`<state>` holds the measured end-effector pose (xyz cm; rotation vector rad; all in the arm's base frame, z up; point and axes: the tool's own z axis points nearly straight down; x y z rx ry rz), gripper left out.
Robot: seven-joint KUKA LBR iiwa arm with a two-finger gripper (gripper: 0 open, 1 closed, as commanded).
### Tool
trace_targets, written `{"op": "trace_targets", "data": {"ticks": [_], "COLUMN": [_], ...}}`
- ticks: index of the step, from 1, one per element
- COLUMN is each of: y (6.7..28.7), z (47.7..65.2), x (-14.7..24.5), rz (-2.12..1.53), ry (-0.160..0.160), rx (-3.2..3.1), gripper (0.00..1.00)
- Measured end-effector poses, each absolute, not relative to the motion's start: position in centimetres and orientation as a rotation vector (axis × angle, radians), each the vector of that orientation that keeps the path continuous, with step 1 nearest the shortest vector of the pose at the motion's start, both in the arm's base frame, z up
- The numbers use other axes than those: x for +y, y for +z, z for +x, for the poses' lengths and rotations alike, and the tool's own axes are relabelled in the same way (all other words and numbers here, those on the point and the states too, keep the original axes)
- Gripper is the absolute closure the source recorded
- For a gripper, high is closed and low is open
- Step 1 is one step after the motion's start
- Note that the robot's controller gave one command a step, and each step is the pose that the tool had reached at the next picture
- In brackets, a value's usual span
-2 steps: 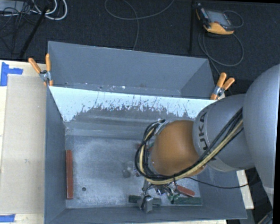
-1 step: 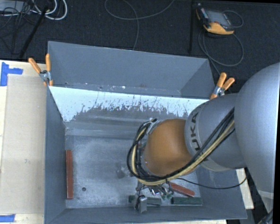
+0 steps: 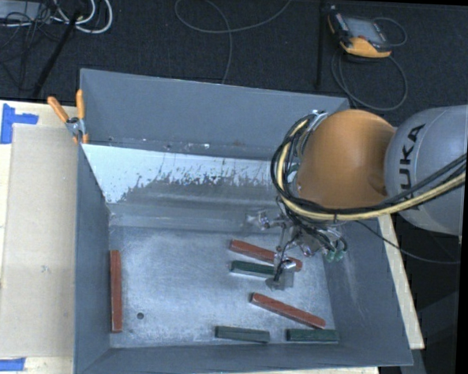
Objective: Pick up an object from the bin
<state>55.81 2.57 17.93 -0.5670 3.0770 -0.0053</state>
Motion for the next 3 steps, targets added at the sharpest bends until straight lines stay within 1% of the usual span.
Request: {"op": "trace_targets", "data": {"ticks": [1, 2, 3], "y": [6.6, 7.0, 7.0], "z": [60.0, 62.2, 62.2], "x": [2.9, -3.4, -3.0], "rz": [-0.838, -0.900, -0.903], "ry": [0.002, -0.005, 0.002], "rx": [3.031, 3.007, 3.007], "gripper": [0.00, 0.00, 1.00]}}
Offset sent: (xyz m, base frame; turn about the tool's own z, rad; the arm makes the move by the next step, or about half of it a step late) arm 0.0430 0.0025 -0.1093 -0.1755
